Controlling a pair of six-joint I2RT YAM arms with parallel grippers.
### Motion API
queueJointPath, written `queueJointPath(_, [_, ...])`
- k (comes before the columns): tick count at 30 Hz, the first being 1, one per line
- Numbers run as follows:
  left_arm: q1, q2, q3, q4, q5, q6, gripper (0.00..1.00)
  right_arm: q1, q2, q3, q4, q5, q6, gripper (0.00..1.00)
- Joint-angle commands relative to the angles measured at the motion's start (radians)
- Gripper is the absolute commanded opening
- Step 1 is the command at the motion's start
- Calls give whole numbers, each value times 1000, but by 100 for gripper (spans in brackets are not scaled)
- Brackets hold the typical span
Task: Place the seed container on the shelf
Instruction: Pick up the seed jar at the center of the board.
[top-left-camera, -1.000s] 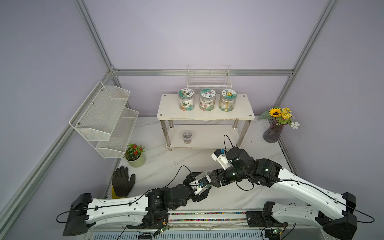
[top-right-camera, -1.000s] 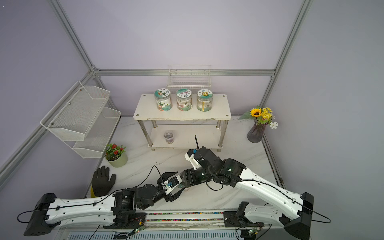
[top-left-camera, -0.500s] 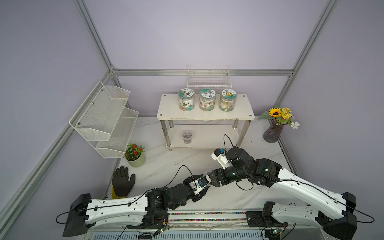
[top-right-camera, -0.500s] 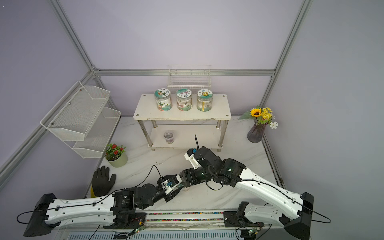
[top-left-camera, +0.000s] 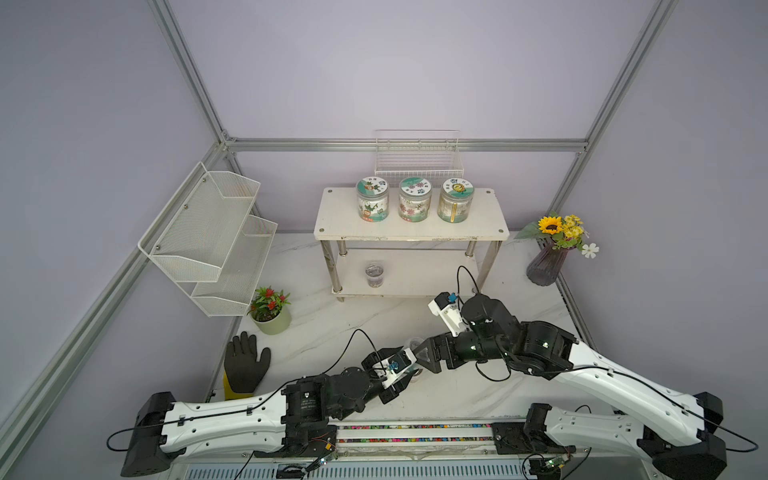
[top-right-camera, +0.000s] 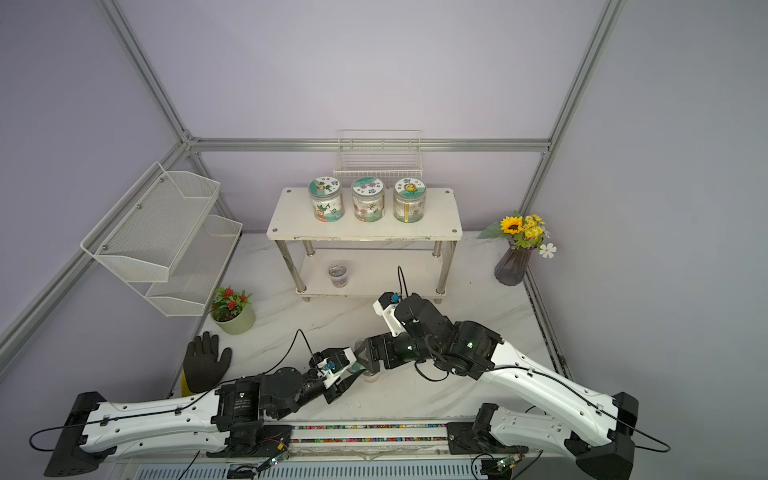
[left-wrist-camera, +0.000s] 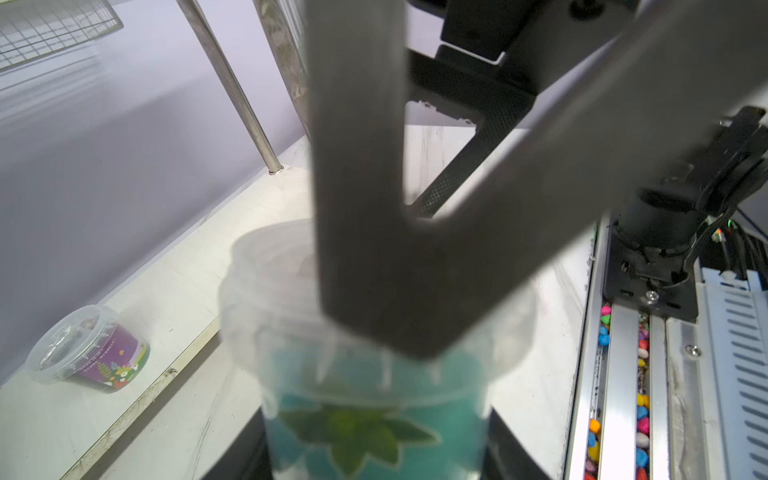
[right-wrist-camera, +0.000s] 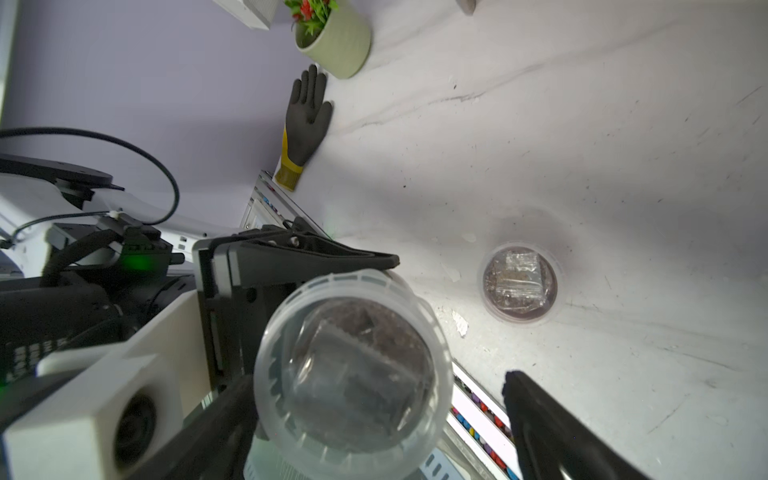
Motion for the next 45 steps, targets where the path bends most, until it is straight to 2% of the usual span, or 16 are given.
queueJointPath(1, [24, -69, -15, 38, -22, -77, 39, 0, -78, -53, 85, 98, -71, 95])
queueJointPath(11, [103, -156, -15, 2, 42, -232, 39, 10, -255, -295, 461, 104, -233, 95])
queueJointPath(20, [134, -135, -21, 48, 64, -307, 39, 42, -191, -382, 757, 40, -293, 97])
queueJointPath(36, [148, -87, -14, 104, 94, -313, 40, 53, -55, -363, 827, 97, -230, 97])
queueJointPath(45, [151, -82, -15, 115, 101, -307, 40, 52, -22, -362, 889, 73, -202, 97])
